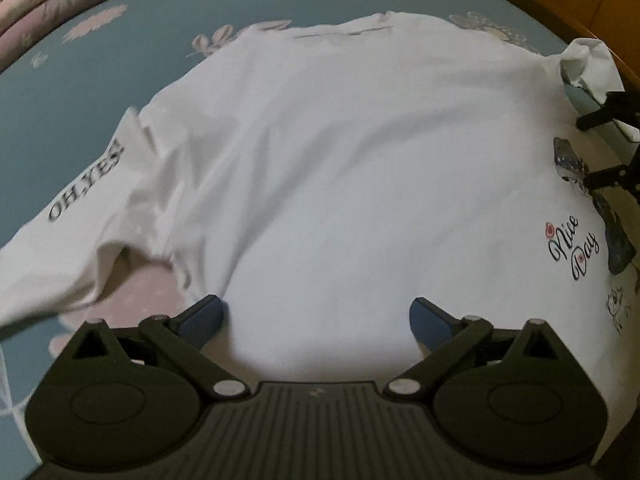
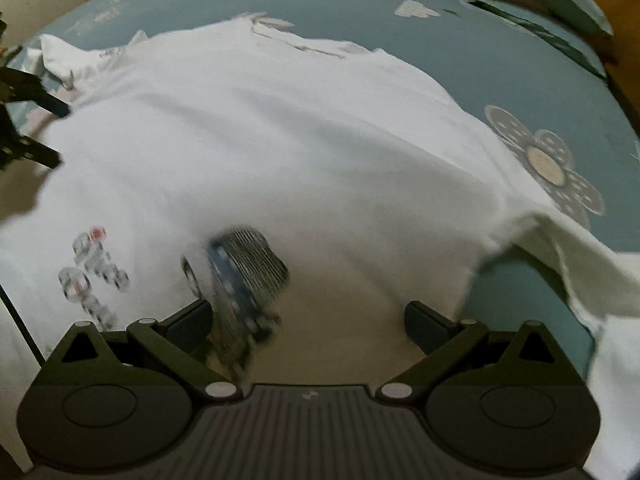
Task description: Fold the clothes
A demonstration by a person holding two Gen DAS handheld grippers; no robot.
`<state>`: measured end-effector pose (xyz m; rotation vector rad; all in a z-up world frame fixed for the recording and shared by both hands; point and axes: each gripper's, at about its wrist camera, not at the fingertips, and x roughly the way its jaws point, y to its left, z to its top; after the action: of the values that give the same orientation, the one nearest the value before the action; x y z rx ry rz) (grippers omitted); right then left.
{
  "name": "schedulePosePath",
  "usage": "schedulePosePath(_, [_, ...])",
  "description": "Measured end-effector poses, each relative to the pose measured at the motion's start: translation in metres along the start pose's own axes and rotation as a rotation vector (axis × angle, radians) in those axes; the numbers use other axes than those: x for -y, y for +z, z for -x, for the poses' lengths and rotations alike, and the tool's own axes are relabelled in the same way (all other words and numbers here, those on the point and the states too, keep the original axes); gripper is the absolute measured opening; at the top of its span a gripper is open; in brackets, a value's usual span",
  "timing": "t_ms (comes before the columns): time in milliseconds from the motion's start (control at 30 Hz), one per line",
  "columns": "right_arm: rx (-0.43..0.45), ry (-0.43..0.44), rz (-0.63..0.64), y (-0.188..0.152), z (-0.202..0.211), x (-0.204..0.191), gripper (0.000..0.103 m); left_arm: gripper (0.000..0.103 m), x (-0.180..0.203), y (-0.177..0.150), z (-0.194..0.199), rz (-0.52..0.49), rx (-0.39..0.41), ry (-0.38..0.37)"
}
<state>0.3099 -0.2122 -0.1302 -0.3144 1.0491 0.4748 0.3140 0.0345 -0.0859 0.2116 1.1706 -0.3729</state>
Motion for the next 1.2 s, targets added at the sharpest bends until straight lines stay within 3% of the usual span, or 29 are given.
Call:
schedulePosePath(33, [-0.021,-0.002,-0.004,0.002,0.0,0.0,0.103,0.097,0.001,0.004,0.002,0.001,-0.021,0.003])
schedulePosePath(100, [-0.074,-0.003,-0.018,0.011,-0.001,0.0,0.103,0.077,0.001,0.018,0.009,0.003,-0.028,0.002])
schedulePosePath(133, [-0.09,0.008,-0.032,0.018,0.0,0.001,0.103,0.074,-0.001,0.027,0.014,0.007,-0.011,-0.009])
schedulePosePath(267, [-0.012,0.037,-0.064,0.051,0.019,0.018,0.1,0.073,-0.017,0.07,0.028,-0.003,0.116,-0.017])
schedulePosePath(333, [0.022,0.016,-0.038,0.075,0.02,0.031,0.093,0.073,-0.028,0.091,0.017,-0.018,0.13,-0.002])
schedulePosePath(467, [0.05,0.013,-0.009,0.124,0.0,0.065,0.055,0.037,-0.051,0.133,-0.006,-0.047,0.159,0.028])
schedulePosePath(600, [0.053,0.04,0.012,0.169,-0.032,0.099,0.043,0.035,-0.074,0.176,-0.029,-0.076,0.188,0.058])
schedulePosePath(700, [0.014,0.085,0.025,0.185,-0.058,0.113,0.034,0.035,-0.076,0.183,-0.038,-0.093,0.164,0.045])
schedulePosePath(1067, [-0.081,0.177,0.094,0.199,-0.096,0.125,0.035,0.035,-0.08,0.196,-0.068,-0.155,0.054,-0.02])
schedulePosePath(1133, [-0.103,0.194,0.095,0.202,-0.095,0.123,0.027,0.034,-0.08,0.198,-0.073,-0.166,0.033,-0.031])
schedulePosePath(1167, [-0.114,0.21,0.098,0.203,-0.095,0.122,0.012,0.027,-0.081,0.199,-0.076,-0.172,0.023,-0.037])
schedulePosePath(1200, [-0.118,0.208,0.112,0.203,-0.094,0.118,0.007,0.016,-0.081,0.201,-0.079,-0.177,0.013,-0.043])
